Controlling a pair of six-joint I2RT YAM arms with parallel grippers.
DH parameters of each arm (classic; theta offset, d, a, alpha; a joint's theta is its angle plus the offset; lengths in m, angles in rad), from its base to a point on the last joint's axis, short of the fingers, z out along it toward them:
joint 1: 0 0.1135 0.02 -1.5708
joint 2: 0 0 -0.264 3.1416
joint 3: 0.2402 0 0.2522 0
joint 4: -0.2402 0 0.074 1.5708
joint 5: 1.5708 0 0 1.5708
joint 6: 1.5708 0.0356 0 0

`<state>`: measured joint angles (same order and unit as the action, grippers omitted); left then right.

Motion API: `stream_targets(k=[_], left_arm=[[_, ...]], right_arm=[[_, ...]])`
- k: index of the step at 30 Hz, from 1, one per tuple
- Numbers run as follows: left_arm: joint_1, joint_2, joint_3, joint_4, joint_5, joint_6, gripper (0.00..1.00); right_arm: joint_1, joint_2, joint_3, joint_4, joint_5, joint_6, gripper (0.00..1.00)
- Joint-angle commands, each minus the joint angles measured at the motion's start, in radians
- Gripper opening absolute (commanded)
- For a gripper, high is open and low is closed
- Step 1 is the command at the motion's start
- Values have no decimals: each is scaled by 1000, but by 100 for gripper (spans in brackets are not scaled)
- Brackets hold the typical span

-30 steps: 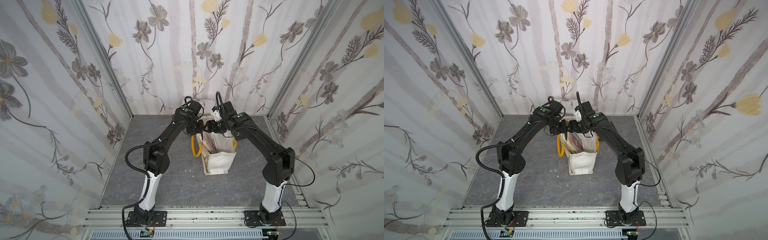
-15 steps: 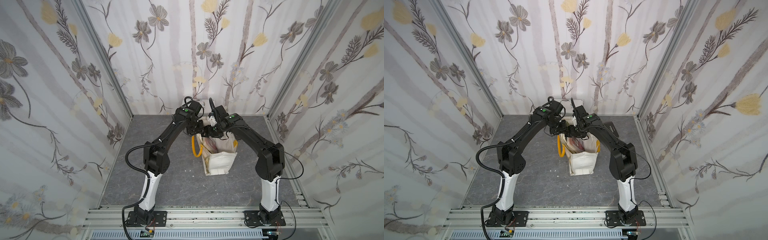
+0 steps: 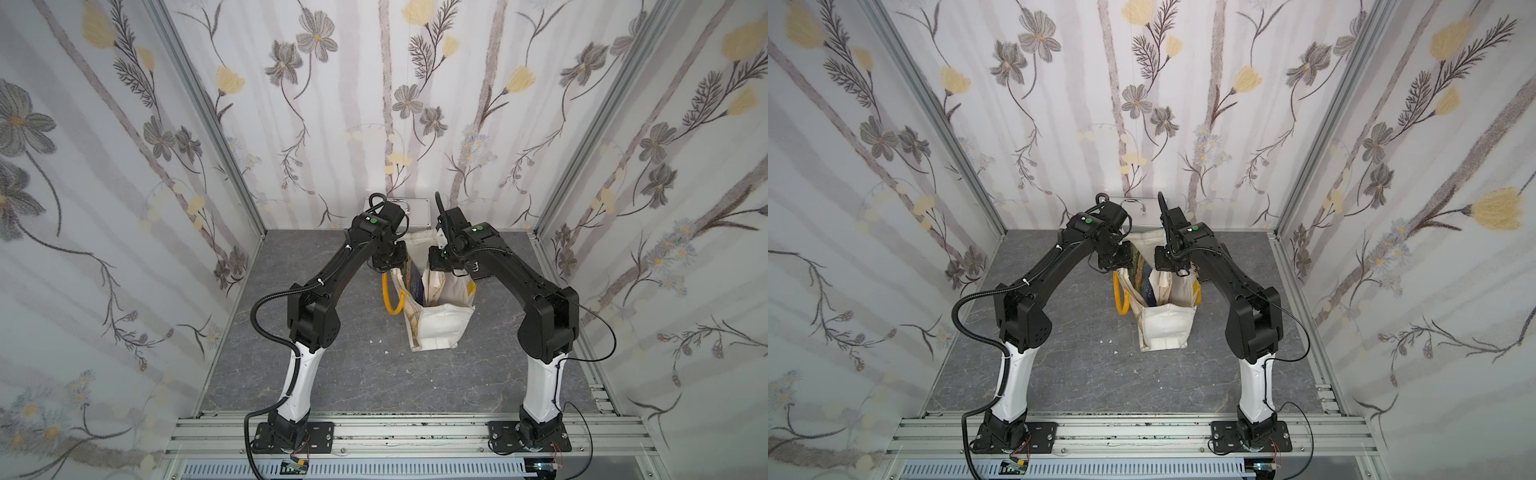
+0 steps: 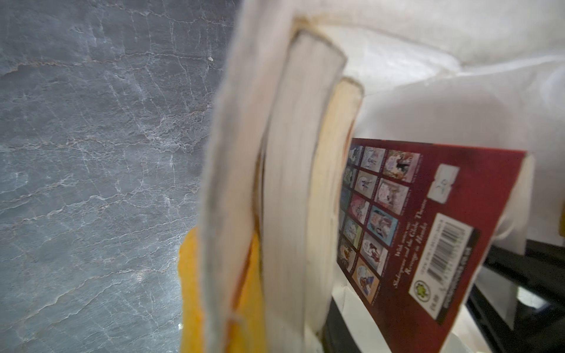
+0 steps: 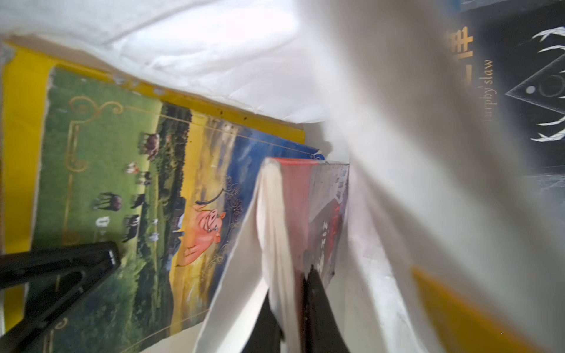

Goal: Take out the books from the canvas bag
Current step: Pick up the book from the canvas bag.

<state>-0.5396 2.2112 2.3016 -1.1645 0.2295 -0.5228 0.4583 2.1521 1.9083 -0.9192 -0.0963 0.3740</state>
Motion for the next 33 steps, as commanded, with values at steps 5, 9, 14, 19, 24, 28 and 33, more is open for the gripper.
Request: stream_targets(k=[5,9,14,19,24,28,33], left_arm=[[2,-21,13,-61,-68,23,50],[2,-21,14,-75,-103,36,81],[1,11,29,-99,-111,69,88],[0,9,30,-82,-77,92,68],[1,5,45,-66,-41,85,15],[0,0,48,-76,-49,83,0],[0,-6,56,-118,-118,86,0]], right_arm=[[-47,-45,-75,54,-64,-18,0],[-67,-75,-118,91,-115,-18,0],[-73,-107,-161,143,-194,-33,0],[-70,-190,-213,240,-293,-28,0],[-72,-281,-229,281,-318,-12,0],[-91,-364,-236,293,-327,11,0],[-179,-519,-316,388,-417,71,0]])
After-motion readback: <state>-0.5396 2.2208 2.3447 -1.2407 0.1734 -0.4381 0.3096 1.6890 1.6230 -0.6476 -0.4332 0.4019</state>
